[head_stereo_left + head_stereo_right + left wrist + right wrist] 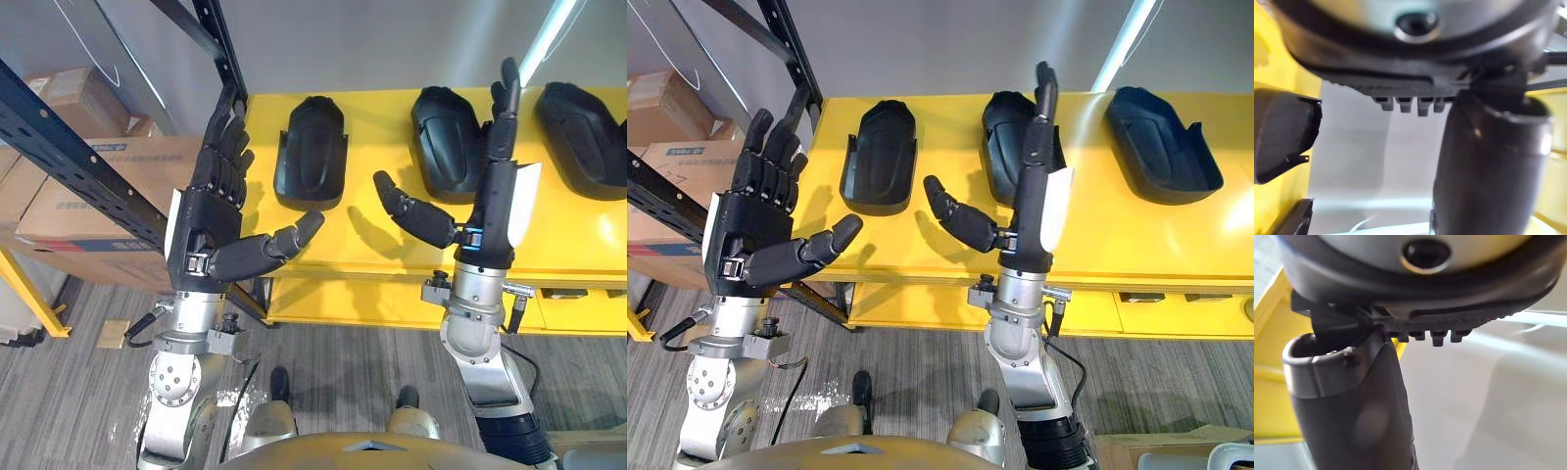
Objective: Walk over and take three plastic housings, then place them on the shelf
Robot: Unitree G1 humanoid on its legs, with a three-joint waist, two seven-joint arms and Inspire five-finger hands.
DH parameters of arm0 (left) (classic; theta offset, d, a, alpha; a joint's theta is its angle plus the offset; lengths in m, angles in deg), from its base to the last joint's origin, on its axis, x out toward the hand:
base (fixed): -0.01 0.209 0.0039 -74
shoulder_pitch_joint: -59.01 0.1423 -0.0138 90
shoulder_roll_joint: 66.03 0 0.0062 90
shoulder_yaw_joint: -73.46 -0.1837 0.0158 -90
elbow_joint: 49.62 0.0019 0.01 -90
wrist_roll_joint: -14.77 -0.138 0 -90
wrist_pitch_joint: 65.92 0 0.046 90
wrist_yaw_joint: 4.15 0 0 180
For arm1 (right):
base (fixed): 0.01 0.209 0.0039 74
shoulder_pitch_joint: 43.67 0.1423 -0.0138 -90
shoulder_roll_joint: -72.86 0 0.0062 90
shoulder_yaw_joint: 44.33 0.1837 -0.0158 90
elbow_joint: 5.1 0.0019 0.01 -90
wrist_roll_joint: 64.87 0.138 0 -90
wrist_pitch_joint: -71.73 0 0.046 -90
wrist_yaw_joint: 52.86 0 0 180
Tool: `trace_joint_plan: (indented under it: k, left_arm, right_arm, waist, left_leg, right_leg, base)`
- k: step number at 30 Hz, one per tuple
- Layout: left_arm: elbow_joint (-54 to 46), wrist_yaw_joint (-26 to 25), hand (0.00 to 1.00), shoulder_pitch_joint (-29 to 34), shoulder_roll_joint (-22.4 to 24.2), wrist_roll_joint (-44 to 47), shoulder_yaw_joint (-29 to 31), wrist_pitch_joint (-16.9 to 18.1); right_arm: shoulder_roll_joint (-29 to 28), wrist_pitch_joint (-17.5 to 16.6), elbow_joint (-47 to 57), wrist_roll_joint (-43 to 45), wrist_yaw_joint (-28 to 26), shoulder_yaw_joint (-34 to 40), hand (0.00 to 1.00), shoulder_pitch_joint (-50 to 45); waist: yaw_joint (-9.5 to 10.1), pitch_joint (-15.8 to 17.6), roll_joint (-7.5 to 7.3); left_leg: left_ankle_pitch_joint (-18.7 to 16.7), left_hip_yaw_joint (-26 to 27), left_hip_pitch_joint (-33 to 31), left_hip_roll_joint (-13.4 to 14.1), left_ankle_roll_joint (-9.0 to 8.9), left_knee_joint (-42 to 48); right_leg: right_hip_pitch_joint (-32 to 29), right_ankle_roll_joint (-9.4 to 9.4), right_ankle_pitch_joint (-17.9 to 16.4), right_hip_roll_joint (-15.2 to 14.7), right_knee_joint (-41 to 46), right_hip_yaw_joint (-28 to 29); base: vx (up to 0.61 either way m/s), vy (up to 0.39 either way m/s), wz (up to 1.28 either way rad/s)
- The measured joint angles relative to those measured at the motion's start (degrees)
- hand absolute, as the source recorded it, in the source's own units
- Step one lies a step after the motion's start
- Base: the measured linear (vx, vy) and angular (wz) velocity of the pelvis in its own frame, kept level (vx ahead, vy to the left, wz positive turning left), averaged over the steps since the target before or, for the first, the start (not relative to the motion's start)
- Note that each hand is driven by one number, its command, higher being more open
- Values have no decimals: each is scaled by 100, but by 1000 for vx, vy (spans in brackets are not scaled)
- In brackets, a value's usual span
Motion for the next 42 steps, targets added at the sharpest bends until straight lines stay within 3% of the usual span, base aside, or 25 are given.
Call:
trace_joint_plan:
  k: [3, 9, 12, 27, 33, 42]
  left_arm:
    - [-5, -60, 100, 0, 3, 2, 19, -264]
    - [288, -671, 100, 9, 20, -119, 34, -1079]
    - [606, -895, 100, 18, 143, -152, 125, -1223]
    - [1141, -1541, 100, -84, 146, -510, 141, -1328]
    - [1358, -1938, 100, -410, 111, -519, 133, -1366]
    - [1358, -1865, 100, -553, 104, -513, 119, -1365]
  right_arm:
    - [-60, -3, 0, 342, -58, 23, 100, -29]
    - [-231, -8, 0, 705, -148, 49, 100, -204]
    - [-302, 15, 1, 1097, -255, 110, 100, -307]
    - [-204, 314, -5, 1393, -668, -136, 100, -710]
    - [-144, 379, -6, 1391, -685, -203, 100, -676]
    - [-144, 409, -1, 1394, -733, -287, 100, -585]
  waist:
    - [2, -116, -23]
    - [-48, -368, -219]
    - [-109, -420, -278]
    - [-273, -466, -268]
    - [-276, -413, -328]
    - [-310, -310, -363]
  left_leg:
    - [-28, 85, 117, 17, -26, -3]
    - [-79, 275, 197, 68, -54, -5]
    - [-87, 317, 219, 71, -57, -5]
    - [-80, 508, -27, 87, -69, -3]
    - [-51, 533, -136, 134, -78, -1]
    - [-70, 617, -110, 168, -102, 18]
  right_leg:
    - [91, -1, 3, 13, -22, 40]
    - [149, -44, 74, 74, -202, 146]
    - [146, -33, 94, 79, -222, 182]
    - [-252, -56, 235, 116, -298, 439]
    - [-390, -82, 267, 168, -307, 476]
    - [-445, -94, 267, 208, -292, 576]
  base:
    - [-16, -7, -11]
    - [-24, -7, -12]
    - [-8, 4, -8]
    - [1, 3, -6]
    - [-2, -3, -2]
    - [0, -5, -5]
